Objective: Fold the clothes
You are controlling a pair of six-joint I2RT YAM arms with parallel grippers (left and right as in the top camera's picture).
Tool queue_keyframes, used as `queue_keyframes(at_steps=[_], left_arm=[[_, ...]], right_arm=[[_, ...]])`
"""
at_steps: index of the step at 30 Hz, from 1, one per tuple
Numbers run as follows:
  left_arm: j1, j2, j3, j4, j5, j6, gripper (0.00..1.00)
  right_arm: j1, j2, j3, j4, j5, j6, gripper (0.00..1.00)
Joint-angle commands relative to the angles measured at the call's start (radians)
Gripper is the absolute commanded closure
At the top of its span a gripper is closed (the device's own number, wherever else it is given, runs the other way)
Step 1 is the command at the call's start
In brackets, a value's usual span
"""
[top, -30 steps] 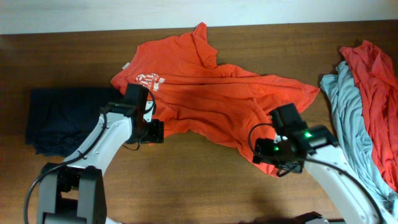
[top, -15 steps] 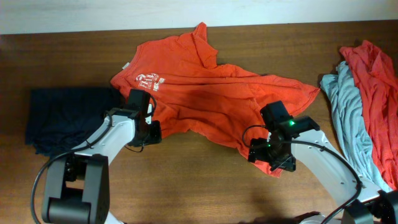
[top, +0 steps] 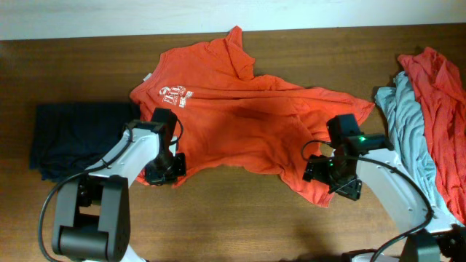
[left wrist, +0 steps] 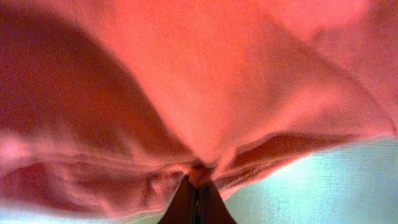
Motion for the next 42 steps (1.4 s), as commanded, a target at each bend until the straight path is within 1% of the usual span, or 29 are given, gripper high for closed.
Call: queue_keyframes(at_steps=[1,7,9,11,13,14,15,17,19,23,28,31,36,42], left_arm=[[-0.001,-0.039,0.084,-0.062,0.01,0.056,0.99],[-0.001,-0.132,0.148,-0.161,-0.01,0.089,1.0],[-0.001,-0.158,0.166,-0.193,-0.034,0.089,1.0],[-0.001,-0.186,0.18,-0.217,-0.063,0.089,0.99],[-0.001,-0.21,0.189,-0.23,-0.077,0.089,1.0],[-0.001,-0.223,0.192,-0.237,-0.077,0.089,0.99],[-0.001,-0.233,0.193,-0.241,-0.077,0.089,0.99],[-0.001,-0.254,0.193,-0.249,-0.08,0.089,0.99],[-0.001,-0.27,0.193,-0.261,-0.081,0.089,0.99],[-0.001,-0.291,0.193,-0.297,-0.111,0.089,0.99],[-0.001,-0.31,0.194,-0.334,-0.129,0.092,0.99],[-0.001,-0.322,0.194,-0.343,-0.128,0.092,0.99],[-0.001,-0.325,0.2,-0.387,-0.121,0.092,1.0],[-0.001,-0.329,0.209,-0.471,-0.119,0.108,0.99]], right_arm=[[-0.006,0.025,-0.006,-0.012,-0.007,0.001,0.06],[0.0,0.06,-0.082,0.017,-0.006,0.014,0.08],[-0.001,0.067,-0.126,0.057,-0.023,0.021,0.13],[-0.001,0.069,-0.169,0.103,-0.05,0.036,0.24],[-0.001,0.069,-0.203,0.16,-0.077,0.039,0.38],[-0.001,0.069,-0.216,0.181,-0.089,0.039,0.47],[-0.001,0.069,-0.224,0.195,-0.1,0.039,0.64],[-0.002,0.069,-0.223,0.195,-0.1,0.038,0.84],[-0.006,0.068,-0.216,0.192,-0.1,0.035,0.96],[-0.063,0.067,-0.163,0.127,-0.041,0.035,0.96],[-0.216,0.066,-0.035,-0.049,0.083,0.031,0.96],[-0.315,0.066,0.06,-0.11,0.096,-0.026,0.96],[-0.438,0.066,0.186,-0.175,0.121,-0.105,0.96],[-0.528,0.063,0.221,-0.256,0.218,-0.128,0.96]])
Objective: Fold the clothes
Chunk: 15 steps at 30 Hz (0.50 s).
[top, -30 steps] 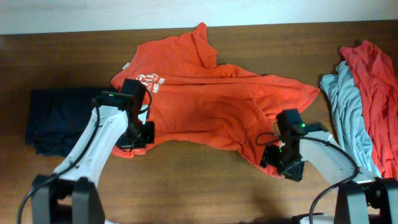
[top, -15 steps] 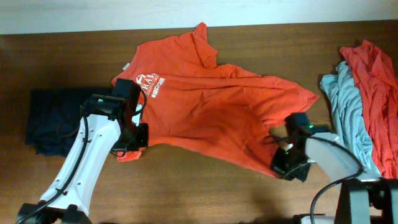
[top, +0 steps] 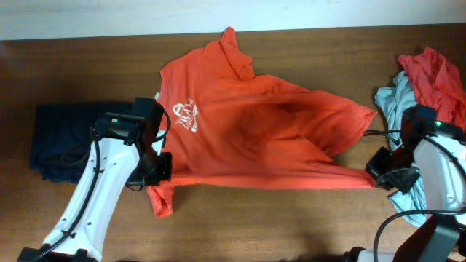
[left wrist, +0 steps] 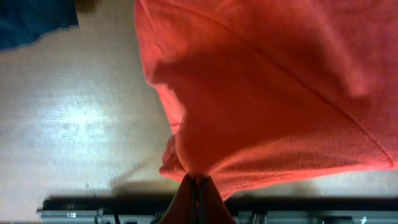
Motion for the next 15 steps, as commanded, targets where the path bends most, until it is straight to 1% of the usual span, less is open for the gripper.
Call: queue_keyframes(at_steps=[1,7,12,13,15], left_arm=[[0.005,-0.029,0.032,-0.055,-0.034,0.029,0.99],[0.004,-0.066,0.076,-0.17,-0.018,0.037,1.0],[0.005,-0.131,0.08,-0.233,0.002,0.048,0.99],[0.005,-0.142,0.08,-0.236,0.003,0.048,0.99],[0.005,-0.158,0.08,-0.235,0.002,0.048,0.92]], right_arm=[[-0.037,-0.005,0.019,-0.025,0.121,-0.03,0.96],[-0.041,-0.022,0.019,-0.054,0.132,-0.053,0.96],[-0.041,-0.06,0.023,-0.092,0.146,-0.055,0.96],[-0.04,-0.067,0.023,-0.095,0.146,-0.055,0.96],[-0.04,-0.082,0.023,-0.095,0.145,-0.055,0.96]])
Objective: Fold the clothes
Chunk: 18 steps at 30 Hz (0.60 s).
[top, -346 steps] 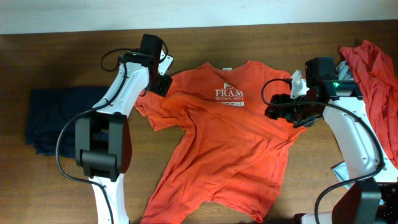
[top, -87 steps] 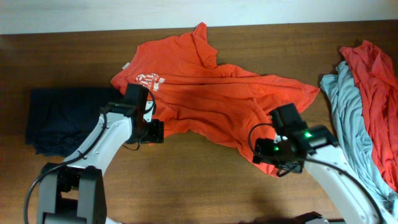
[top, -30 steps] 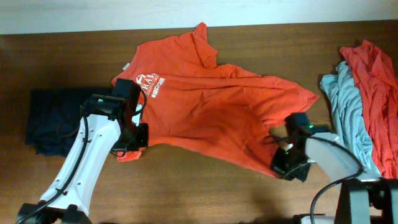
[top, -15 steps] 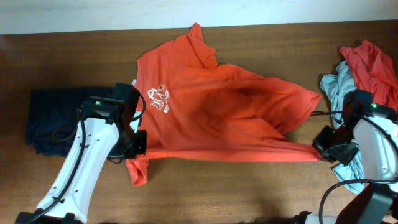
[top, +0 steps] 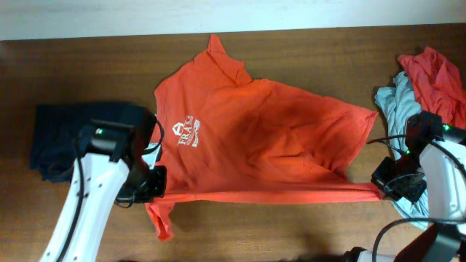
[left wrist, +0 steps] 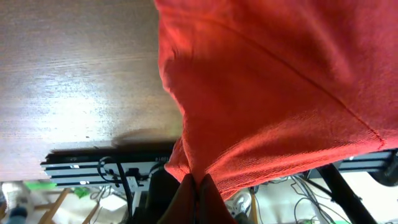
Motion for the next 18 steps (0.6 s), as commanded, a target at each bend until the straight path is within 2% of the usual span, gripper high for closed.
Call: queue_keyframes(at_steps=[1,5,8,9,10,11,12,13,14,18], left_arm=[[0.006,-0.038,0.02,-0.006,-0.051,0.013,0.88],[0.006,-0.038,0.02,-0.006,-0.051,0.013,0.76],[0.006,-0.038,0.027,-0.004,-0.053,0.013,0.74],[0.006,-0.038,0.032,0.002,-0.053,0.013,0.73],[0.006,-0.038,0.039,0.015,-0.053,0.013,0.7],[0.006,-0.038,0.046,0.032,-0.052,0.013,0.66],[0.006,-0.038,0.053,0.058,-0.051,0.013,0.63],[0.006,-0.038,0.056,0.094,-0.048,0.013,0.61],[0.006,-0.038,0.056,0.13,-0.048,0.013,0.58],[0.006,-0.019,0.056,0.321,-0.029,0.04,0.54]], right_arm=[[-0.017,-0.041,0.023,0.009,0.085,-0.009,0.96],[-0.018,-0.05,0.029,0.018,0.082,-0.009,0.96],[-0.018,-0.05,0.04,0.023,0.082,-0.009,0.96],[-0.017,-0.05,0.044,0.026,0.082,-0.009,0.93],[-0.017,-0.05,0.047,0.029,0.081,-0.009,0.84],[-0.016,-0.05,0.048,0.035,0.078,-0.009,0.65],[-0.016,-0.05,0.049,0.041,0.077,-0.008,0.34],[-0.016,-0.05,0.049,0.051,0.078,-0.008,0.18],[-0.016,-0.05,0.049,0.061,0.078,-0.005,0.11],[-0.016,-0.05,0.049,0.113,0.039,-0.007,0.09]])
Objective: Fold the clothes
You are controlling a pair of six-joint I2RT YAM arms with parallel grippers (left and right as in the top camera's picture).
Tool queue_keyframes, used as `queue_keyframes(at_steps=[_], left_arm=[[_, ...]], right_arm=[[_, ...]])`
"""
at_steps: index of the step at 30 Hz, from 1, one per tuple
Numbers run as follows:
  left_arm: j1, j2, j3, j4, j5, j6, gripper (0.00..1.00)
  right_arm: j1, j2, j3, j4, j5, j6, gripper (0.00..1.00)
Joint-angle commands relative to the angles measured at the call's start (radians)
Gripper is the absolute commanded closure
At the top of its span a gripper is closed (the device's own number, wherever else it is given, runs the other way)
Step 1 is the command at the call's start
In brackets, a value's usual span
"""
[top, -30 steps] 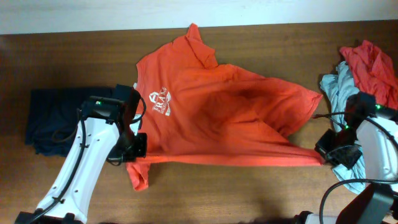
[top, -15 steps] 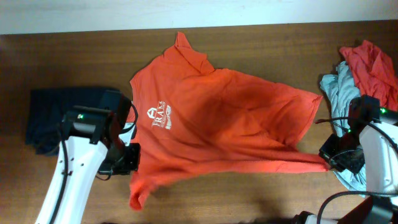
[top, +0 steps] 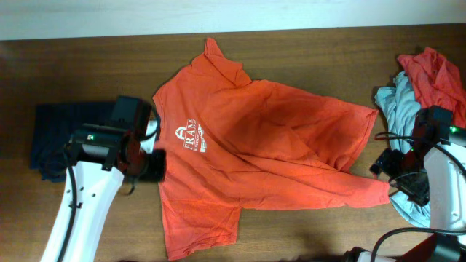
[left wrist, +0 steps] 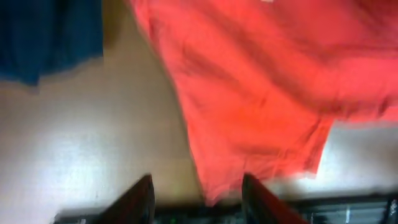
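An orange T-shirt with a white chest print lies spread across the middle of the table, its hem toward the front edge. My left gripper hangs at the shirt's left side near the hem. In the left wrist view the left gripper is open and empty, with the blurred shirt lying below and beyond its fingers. My right gripper is beside the shirt's right hem corner; whether it grips the cloth does not show.
A folded navy garment lies at the left, also visible in the left wrist view. A pile of red and light blue clothes sits at the right edge. Bare wooden table runs along the front.
My left gripper has opened and let go of the shirt's left hem corner. The hem, stretched taut and lifted between both grippers before, now lies flat on the table. The right arm has shifted slightly back.
Both grippers were shut on the hem of a crumpled orange shirt. Then they stood farther apart with the hem pulled out, then wider still with it taut near the front edge. Now the shirt lies spread flat and my left gripper is open.
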Motion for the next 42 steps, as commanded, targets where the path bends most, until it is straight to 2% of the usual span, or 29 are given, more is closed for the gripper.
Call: queue_keyframes(at_steps=[1,3,5,8,9,13,15,17,21,26,32,37,42], left_arm=[[0.003,0.023,0.025,0.122,0.032,0.057,0.54],[0.003,0.056,0.025,0.234,0.087,0.106,0.54],[0.003,0.106,0.025,0.335,0.132,0.144,0.54],[-0.001,0.206,0.025,0.452,0.139,0.158,0.55],[-0.004,0.245,0.025,0.485,0.139,0.166,0.59],[-0.026,0.385,0.025,0.597,0.139,0.229,0.71],[-0.037,0.439,0.025,0.639,0.138,0.25,0.75],[-0.046,0.481,0.025,0.673,0.138,0.252,0.75],[-0.056,0.547,0.025,0.703,0.138,0.252,0.75],[-0.056,0.567,0.025,0.706,0.138,0.252,0.76],[-0.056,0.567,0.025,0.709,0.135,0.251,0.76],[-0.056,0.567,0.025,0.706,0.135,0.251,0.76],[-0.056,0.567,0.025,0.702,0.135,0.251,0.76]], right_arm=[[-0.006,-0.019,0.021,0.048,-0.069,-0.011,0.11],[-0.004,-0.018,0.021,0.118,-0.235,-0.119,0.28],[0.007,-0.017,0.021,0.198,-0.412,-0.216,0.41],[0.047,-0.007,0.021,0.322,-0.494,-0.222,0.64],[0.066,0.001,0.021,0.362,-0.497,-0.222,0.69],[0.171,0.077,0.021,0.528,-0.462,-0.223,0.72],[0.219,0.14,0.021,0.616,-0.428,-0.222,0.77],[0.256,0.217,0.021,0.703,-0.411,-0.222,0.83],[0.283,0.406,0.037,0.861,-0.391,-0.196,0.89],[0.281,0.587,0.095,0.939,-0.391,-0.193,0.95],[0.282,0.724,0.134,1.033,-0.35,-0.159,0.96],[0.282,0.824,0.157,1.184,-0.259,-0.148,0.96],[0.28,0.89,0.271,1.265,-0.233,-0.151,0.96]])
